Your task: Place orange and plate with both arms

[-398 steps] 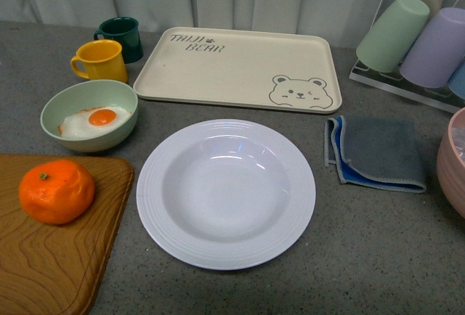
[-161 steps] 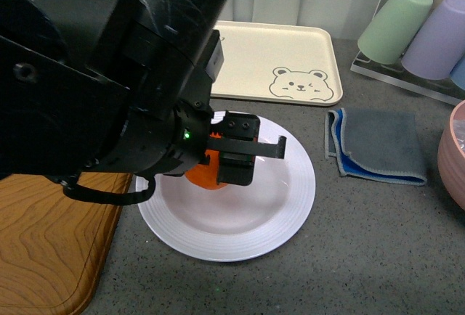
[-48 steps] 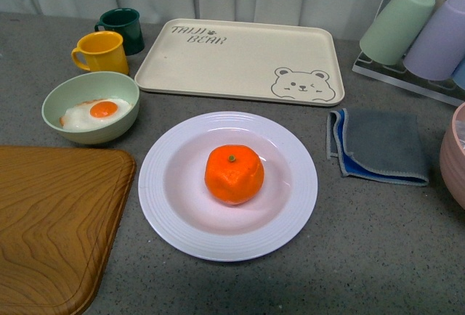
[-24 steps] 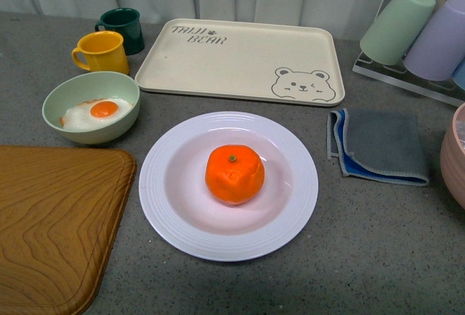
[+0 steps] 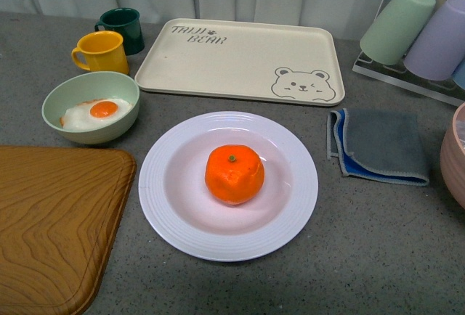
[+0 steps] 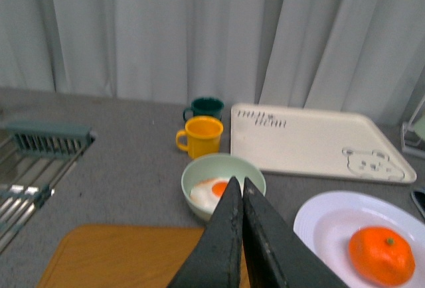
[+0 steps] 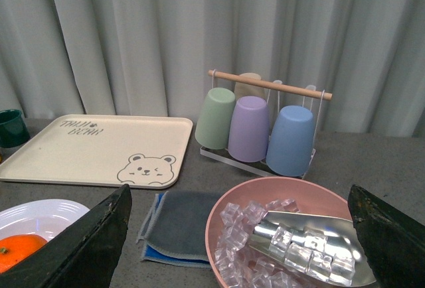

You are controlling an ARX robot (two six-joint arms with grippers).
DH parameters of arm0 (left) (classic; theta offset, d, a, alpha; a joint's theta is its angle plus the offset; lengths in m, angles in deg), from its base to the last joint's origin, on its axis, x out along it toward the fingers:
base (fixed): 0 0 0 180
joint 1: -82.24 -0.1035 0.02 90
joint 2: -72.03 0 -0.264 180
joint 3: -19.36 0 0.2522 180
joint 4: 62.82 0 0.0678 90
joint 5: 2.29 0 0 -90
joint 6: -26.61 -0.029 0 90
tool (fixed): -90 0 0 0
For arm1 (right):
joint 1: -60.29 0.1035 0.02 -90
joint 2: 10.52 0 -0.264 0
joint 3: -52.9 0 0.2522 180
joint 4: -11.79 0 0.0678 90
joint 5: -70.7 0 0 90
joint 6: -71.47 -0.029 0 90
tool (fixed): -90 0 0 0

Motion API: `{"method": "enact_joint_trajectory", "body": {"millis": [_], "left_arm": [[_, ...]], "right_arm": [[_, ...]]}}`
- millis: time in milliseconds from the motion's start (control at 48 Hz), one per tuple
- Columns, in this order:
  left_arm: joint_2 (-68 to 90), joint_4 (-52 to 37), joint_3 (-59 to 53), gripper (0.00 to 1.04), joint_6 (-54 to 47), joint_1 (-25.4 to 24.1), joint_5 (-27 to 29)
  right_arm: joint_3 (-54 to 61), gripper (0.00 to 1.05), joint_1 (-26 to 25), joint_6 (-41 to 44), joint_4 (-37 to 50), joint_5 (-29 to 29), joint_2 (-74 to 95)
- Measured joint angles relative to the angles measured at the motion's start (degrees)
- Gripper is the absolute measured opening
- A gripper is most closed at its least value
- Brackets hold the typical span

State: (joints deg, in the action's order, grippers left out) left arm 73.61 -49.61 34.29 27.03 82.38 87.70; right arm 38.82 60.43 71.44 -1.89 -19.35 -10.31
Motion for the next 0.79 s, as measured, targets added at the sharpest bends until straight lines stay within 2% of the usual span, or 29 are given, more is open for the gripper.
{"method": "enact_joint_trajectory", "body": {"millis": [83,292,396,458,521,646,708,792], "left_arm": [[-1.25,0.37,0.0,0.07,0.02,0.0,0.0],[-1.31,0.48,0.0,0.56,0.0,0.0,0.0],[-1.31,0.48,0.0,0.74,0.0,0.0,0.02],[-1.36,0.48,0.0,0.86,0.0,0.0,0.02],[-1.36,0.48,0.0,0.98,0.0,0.0,0.02],[-1.36,0.48,0.0,0.98,-0.13,0.0,0.02],[-1.36,0.48,0.0,0.98,-0.13,0.0,0.02],[-1.36,0.48,0.0,0.98,-0.13,0.0,0.02]], "right_arm": [[0.0,0.95,0.0,0.02,0.0,-0.04,0.0],[0.0,0.95,0.0,0.02,0.02,0.02,0.0],[-0.15,0.95,4.15,10.54,1.27,12.2,1.57],[-0.61,0.95,6.45,17.9,2.47,13.07,5.55],[-1.64,0.95,8.15,19.78,7.06,12.35,12.68],[-5.05,0.95,10.56,18.03,16.72,11.17,28.0],[-8.7,0.95,11.45,14.12,22.51,8.74,41.51],[-12.04,0.95,11.54,9.25,24.57,6.21,53.11]]}}
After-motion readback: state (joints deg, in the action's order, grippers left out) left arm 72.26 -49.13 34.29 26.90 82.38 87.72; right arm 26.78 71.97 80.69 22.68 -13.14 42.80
